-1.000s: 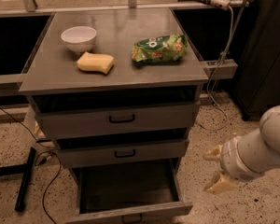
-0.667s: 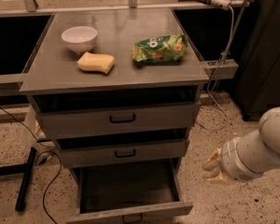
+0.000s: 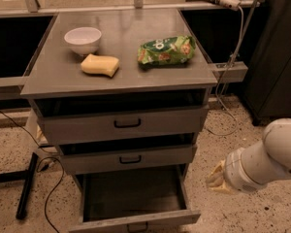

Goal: Close bottom drawer

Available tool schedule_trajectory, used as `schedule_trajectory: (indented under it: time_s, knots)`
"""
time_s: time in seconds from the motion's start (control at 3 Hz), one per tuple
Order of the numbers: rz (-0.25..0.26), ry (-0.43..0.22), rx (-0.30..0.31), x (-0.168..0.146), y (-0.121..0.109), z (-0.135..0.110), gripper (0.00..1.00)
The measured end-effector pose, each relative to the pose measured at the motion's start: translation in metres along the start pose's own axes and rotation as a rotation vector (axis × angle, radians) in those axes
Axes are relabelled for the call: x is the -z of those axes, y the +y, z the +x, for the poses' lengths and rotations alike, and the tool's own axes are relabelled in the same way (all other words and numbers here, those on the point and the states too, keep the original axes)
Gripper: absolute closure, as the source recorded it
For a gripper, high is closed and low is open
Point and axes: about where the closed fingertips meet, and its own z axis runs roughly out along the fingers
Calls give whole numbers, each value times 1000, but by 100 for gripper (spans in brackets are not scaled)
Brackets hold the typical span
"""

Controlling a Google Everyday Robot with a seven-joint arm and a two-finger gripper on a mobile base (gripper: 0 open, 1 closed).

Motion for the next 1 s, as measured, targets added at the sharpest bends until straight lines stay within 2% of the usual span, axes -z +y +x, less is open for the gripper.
schedule_trajectory:
  time_s: [0.33, 0.67, 1.0]
  knots:
    - [-57, -19, -49, -66, 4, 12, 100]
    - [-78, -70, -81, -143, 2, 29, 100]
    - [-61, -119, -111, -206, 3, 54, 100]
